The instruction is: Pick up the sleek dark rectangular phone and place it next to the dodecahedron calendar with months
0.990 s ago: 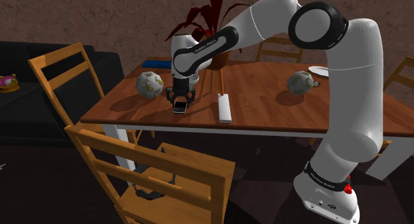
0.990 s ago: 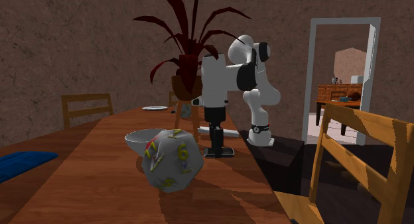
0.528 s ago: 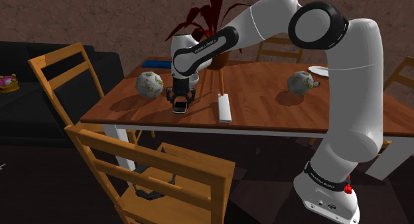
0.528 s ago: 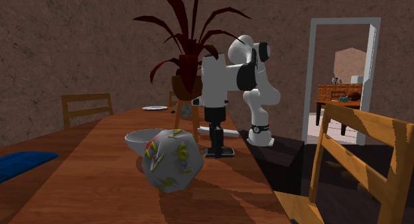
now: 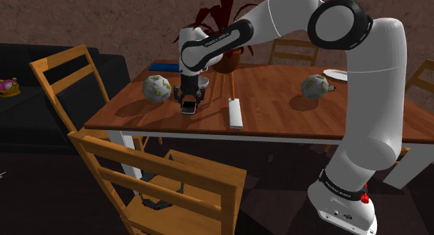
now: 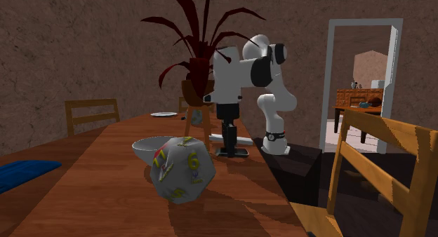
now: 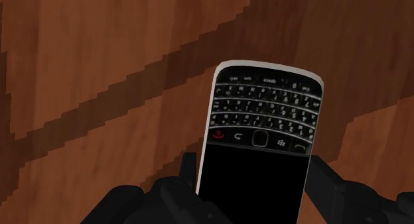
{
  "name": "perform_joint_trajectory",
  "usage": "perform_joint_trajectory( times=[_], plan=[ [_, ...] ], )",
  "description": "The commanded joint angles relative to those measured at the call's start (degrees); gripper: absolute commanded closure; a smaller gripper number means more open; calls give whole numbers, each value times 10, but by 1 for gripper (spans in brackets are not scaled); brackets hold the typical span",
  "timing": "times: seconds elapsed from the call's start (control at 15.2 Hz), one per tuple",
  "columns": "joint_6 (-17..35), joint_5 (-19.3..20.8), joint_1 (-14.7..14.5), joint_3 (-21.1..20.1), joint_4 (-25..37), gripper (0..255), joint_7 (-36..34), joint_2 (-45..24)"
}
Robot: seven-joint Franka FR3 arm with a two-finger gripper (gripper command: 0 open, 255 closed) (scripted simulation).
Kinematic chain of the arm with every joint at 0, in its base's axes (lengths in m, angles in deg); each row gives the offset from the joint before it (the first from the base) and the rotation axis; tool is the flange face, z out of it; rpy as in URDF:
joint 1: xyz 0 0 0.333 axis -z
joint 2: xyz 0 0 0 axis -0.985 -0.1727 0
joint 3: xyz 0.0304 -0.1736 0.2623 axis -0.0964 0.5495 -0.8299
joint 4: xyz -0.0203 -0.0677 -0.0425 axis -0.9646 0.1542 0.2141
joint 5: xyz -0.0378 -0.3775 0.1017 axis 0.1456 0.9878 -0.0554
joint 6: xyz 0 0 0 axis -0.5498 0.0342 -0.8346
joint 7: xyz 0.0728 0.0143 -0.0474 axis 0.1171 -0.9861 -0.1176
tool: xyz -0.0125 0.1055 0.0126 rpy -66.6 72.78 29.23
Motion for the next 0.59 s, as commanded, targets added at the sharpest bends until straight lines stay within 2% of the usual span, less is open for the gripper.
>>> perform_joint_trajectory(
  times=[0.0, 0.53],
  plan=[
    [-13, -1, 0, 0, 9, 255, 0, 4],
    [-66, -6, 1, -3, 42, 255, 1, 24]
  ],
)
